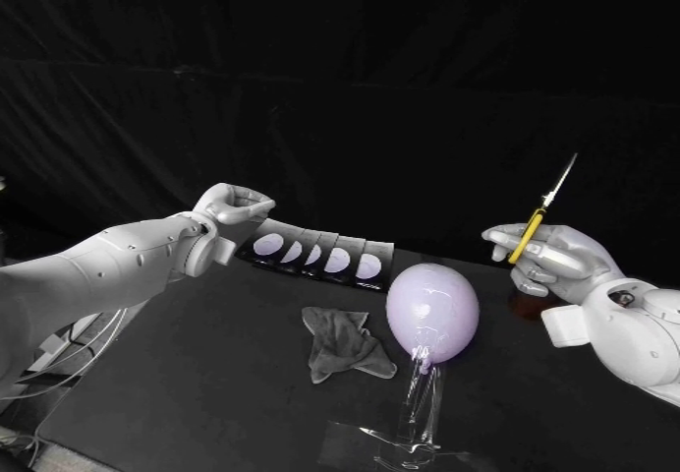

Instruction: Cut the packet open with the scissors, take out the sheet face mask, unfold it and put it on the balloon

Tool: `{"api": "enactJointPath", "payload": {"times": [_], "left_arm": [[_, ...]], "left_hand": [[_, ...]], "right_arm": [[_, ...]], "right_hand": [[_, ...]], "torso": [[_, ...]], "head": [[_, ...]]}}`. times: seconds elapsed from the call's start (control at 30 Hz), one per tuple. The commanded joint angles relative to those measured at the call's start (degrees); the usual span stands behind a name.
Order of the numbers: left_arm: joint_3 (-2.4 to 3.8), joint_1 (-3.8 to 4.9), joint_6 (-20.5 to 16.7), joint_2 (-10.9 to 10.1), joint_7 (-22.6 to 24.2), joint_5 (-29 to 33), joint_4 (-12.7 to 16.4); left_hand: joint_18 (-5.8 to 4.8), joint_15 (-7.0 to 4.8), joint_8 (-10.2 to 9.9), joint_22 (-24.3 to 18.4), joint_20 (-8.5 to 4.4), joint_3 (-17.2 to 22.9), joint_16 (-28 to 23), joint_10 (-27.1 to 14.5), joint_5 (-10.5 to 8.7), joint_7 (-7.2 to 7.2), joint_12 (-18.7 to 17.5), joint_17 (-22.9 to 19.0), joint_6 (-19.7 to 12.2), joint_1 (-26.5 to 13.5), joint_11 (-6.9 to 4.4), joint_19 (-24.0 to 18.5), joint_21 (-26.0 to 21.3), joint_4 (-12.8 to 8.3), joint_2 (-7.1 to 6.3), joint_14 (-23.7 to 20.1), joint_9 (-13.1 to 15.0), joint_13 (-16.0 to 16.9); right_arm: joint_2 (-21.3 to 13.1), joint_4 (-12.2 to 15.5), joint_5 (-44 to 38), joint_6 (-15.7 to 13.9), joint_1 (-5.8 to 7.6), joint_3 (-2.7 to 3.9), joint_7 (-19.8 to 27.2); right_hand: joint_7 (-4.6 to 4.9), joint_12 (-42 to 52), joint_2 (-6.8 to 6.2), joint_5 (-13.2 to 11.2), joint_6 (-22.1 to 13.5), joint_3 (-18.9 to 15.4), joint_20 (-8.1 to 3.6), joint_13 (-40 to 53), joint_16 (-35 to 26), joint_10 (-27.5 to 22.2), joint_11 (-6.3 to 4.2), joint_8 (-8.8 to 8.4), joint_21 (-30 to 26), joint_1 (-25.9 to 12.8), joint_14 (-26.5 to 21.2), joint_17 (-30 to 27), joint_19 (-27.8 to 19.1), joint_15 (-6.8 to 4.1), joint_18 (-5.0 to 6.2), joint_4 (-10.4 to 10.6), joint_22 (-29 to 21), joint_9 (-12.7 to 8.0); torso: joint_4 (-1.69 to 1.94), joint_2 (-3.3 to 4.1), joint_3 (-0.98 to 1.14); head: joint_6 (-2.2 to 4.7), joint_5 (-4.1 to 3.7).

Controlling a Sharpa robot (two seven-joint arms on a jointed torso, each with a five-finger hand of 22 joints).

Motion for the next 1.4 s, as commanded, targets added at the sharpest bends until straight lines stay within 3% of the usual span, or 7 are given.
{"api": "enactJointPath", "payload": {"times": [0.03, 0.4, 0.5, 0.6, 0.8, 1.1, 1.4], "left_arm": [[0.07, 0.03, -2.4, 1.3, -3.4, -5.0, -2.9], [0.07, -0.34, -3.5, 8.6, -9.3, -14.1, -15.9], [0.08, -0.6, -2.6, 10.4, -11.7, -16.5, -18.3], [0.08, -0.81, -2.2, 11.7, -13.8, -18.5, -19.7], [0.09, -1.13, -2.7, 14.3, -18.6, -21.1, -22.3], [0.1, -1.24, -1.8, 16.3, -22.8, -24.9, -23.2], [0.11, -1.27, -1.0, 17.4, -27.5, -27.9, -24.0]], "left_hand": [[-0.86, 0.05, 0.0, -0.3, 0.17, -1.1, -0.3, -0.9, -0.11, -0.49, 0.0, -0.2, 0.1, -0.9, -0.01, -2.1, -1.2, 0.1, 0.21, -1.1, 0.1, 0.0], [-3.89, 2.18, -1.9, -0.3, 0.16, -4.4, -2.6, -5.9, -0.16, -0.19, -0.1, -1.9, -3.6, 0.5, 1.8, -6.5, -3.5, 0.0, 0.85, -7.5, -0.6, -0.1], [-5.85, 3.82, -3.1, -1.3, 0.14, -6.5, -4.7, -9.8, -0.05, -0.96, 0.0, -3.4, -6.2, 0.4, 3.52, -19.2, -6.8, 0.3, 0.6, -12.2, -1.0, -0.1], [-6.05, 5.14, -5.7, -1.8, 0.39, -12.1, -5.7, -15.6, 0.11, -0.92, -0.2, -7.3, -13.2, -0.9, 4.59, -26.2, -8.6, 0.9, -2.02, -23.4, -2.9, -0.2], [-6.18, 6.84, -8.1, -2.1, 0.56, -18.1, -6.1, -22.4, 0.64, 0.44, -0.4, -10.2, -22.3, -3.4, 6.69, -31.0, -9.1, 1.1, -8.28, -31.7, -5.8, -0.2], [-6.22, 6.55, -9.0, -2.5, 0.61, -19.0, -6.8, -28.6, 0.38, 2.97, -0.6, -13.2, -27.0, -5.0, 4.51, -35.4, -9.5, 1.0, -9.04, -39.2, -7.4, -0.5], [-6.15, 6.67, -9.2, -2.4, 0.58, -19.2, -6.7, -30.2, 0.31, 3.9, -0.5, -13.5, -28.6, -5.5, 5.64, -36.0, -9.4, 1.0, -9.2, -40.2, -7.9, -0.5]], "right_arm": [[0.1, 0.0, -1.4, 0.3, -0.03, 0.05, 0.5], [0.2, -0.1, -2.2, 0.3, -0.06, 0.05, 0.4], [0.2, -0.1, -2.4, 0.3, -0.06, 0.05, 0.3], [0.2, -0.1, -2.5, 0.3, -0.06, 0.05, 0.3], [0.2, 0.0, -2.8, 0.2, -0.06, 0.05, 0.1], [0.2, 0.0, -3.1, 0.0, -0.06, 0.05, -0.1], [0.2, -0.1, -3.4, 0.1, -0.06, 0.05, -0.3]], "right_hand": [[-0.28, 22.0, 0.63, 0.3, -0.1, 0.2, 0.07, 0.0, -0.1, 15.8, -6.03, 0.34, 0.2, -0.1, 2.1, 0.0, 0.2, 0.21, 0.77, 0.0, 5.3, 3.9], [-0.29, 22.2, 0.61, 0.3, -0.1, 0.2, 0.07, 0.3, -0.1, 15.9, -6.03, 0.34, 0.4, -0.2, 2.1, 0.1, 0.3, 0.2, 0.73, 0.0, 5.4, 3.9], [-0.29, 22.2, 0.61, 0.3, -0.1, 0.2, 0.07, 0.3, -0.1, 15.9, -6.03, 0.34, 0.4, -0.2, 2.1, 0.1, 0.3, 0.2, 0.73, 0.0, 5.4, 3.9], [-0.29, 22.2, 0.61, 0.3, -0.1, 0.2, 0.07, 0.3, -0.1, 15.9, -6.03, 0.34, 0.4, -0.2, 2.1, 0.1, 0.3, 0.2, 0.73, 0.0, 5.4, 3.9], [-0.3, 22.6, 0.57, 0.2, -0.1, 0.1, 0.06, 0.8, -0.1, 16.0, -6.05, 0.34, 0.4, -0.2, 2.1, 0.2, 0.3, 0.19, 0.72, 0.0, 5.4, 4.0], [-0.31, 22.6, 0.55, 0.3, -0.1, 0.1, 0.06, 0.9, 0.0, 16.1, -6.05, 0.34, 0.4, -0.2, 2.1, 0.2, 0.3, 0.19, 0.72, 0.0, 5.4, 4.0], [-0.33, 22.7, 0.51, 0.3, -0.1, 0.1, 0.06, 1.0, -0.1, 16.2, -6.06, 0.35, 0.4, -0.2, 2.2, 0.1, 0.3, 0.18, 0.72, -0.1, 5.4, 4.0]], "torso": [[-0.11, -0.04, 0.06], [-0.1, 0.07, -0.05], [-0.09, 0.09, -0.07], [-0.09, 0.12, -0.1], [-0.17, 0.33, -0.19], [-0.17, 0.48, -0.24], [-0.22, 0.47, -0.17]], "head": [[-0.26, 1.49], [-0.2, 3.09], [-0.19, 3.22], [-0.17, 3.15], [-0.05, 3.3], [-0.06, 3.26], [-0.19, 3.29]]}}
